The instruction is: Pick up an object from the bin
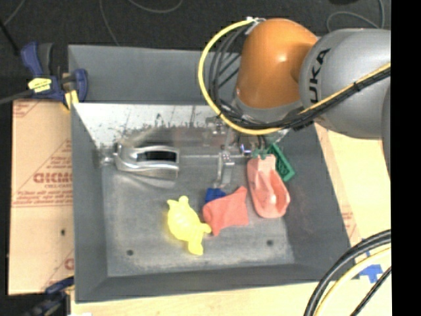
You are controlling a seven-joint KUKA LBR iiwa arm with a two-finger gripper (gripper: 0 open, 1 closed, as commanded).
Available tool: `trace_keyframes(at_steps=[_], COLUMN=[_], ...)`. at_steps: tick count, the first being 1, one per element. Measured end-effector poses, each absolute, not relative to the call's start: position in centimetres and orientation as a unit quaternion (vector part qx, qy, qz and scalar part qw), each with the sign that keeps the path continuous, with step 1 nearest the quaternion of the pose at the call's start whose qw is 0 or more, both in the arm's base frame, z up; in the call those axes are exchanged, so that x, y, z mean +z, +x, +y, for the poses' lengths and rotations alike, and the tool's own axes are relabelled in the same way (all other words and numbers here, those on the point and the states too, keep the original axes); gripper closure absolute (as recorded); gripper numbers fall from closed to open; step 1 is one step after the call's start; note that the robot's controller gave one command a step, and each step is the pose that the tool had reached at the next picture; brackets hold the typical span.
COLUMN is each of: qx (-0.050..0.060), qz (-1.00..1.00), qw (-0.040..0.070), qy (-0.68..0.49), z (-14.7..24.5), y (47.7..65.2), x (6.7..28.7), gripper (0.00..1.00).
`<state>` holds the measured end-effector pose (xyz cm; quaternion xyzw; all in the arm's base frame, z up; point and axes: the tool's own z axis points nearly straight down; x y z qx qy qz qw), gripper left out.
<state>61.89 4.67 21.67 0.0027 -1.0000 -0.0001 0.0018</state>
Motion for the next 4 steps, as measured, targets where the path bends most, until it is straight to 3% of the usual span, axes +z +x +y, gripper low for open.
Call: trace_keyframes(at_steps=[1,2,3,4], qx=[0.0,-0.001,0.0,0.0], qz=[-1.0,-1.0,-0.999,-0.998], qw=[-0.002,-0.005,-0.002,-0.007], qy=[0.002,-0.025,-0.054,0.056], z=[4.7,3.9,2.6,-0.8], y=[62.0,61.3,59.9,58.2], x=[22.2,20.5,16.2,11.1], gripper=[0.0,0.0,0.0,0.0])
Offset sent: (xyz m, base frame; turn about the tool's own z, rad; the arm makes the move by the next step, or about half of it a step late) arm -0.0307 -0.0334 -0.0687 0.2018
